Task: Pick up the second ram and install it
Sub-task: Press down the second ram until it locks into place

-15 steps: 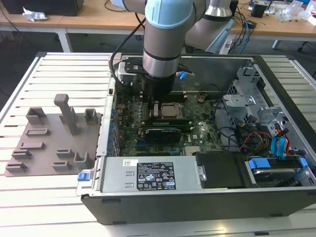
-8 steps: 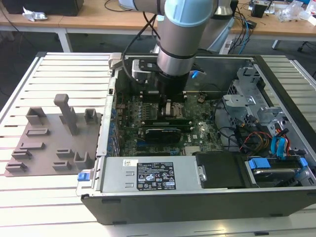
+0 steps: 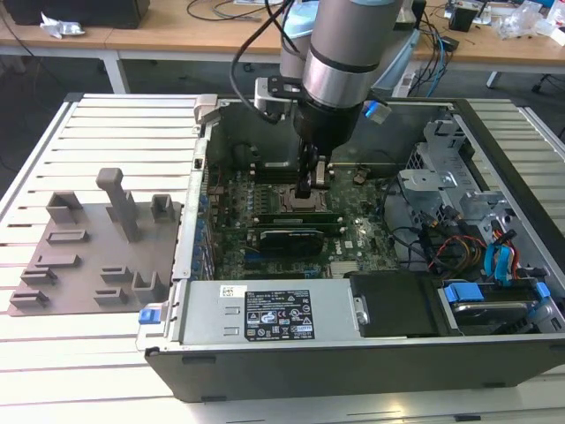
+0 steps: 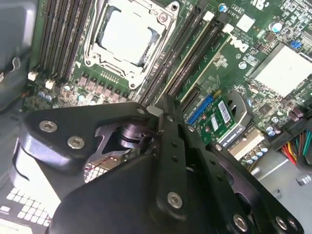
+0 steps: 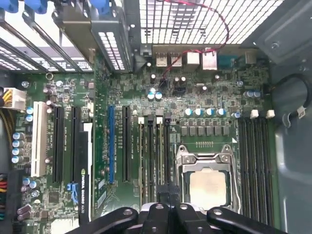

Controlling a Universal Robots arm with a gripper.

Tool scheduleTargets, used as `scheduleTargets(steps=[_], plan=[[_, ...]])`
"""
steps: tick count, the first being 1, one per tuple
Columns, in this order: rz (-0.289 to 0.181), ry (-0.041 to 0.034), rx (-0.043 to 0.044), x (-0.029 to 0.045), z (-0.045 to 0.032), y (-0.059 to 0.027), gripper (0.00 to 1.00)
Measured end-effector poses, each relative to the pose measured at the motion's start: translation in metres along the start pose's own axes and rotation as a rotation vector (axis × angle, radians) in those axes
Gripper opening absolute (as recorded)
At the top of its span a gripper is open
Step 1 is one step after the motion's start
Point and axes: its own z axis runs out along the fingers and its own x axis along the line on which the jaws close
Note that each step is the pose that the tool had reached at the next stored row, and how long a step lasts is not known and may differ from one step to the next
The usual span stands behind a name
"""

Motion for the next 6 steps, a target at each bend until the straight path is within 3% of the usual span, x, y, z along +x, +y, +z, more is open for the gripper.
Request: scheduleTargets(steps=[6], plan=[[0.000, 0.0003, -0.0001, 0.0000, -0.0002, 0.0000, 0.10]])
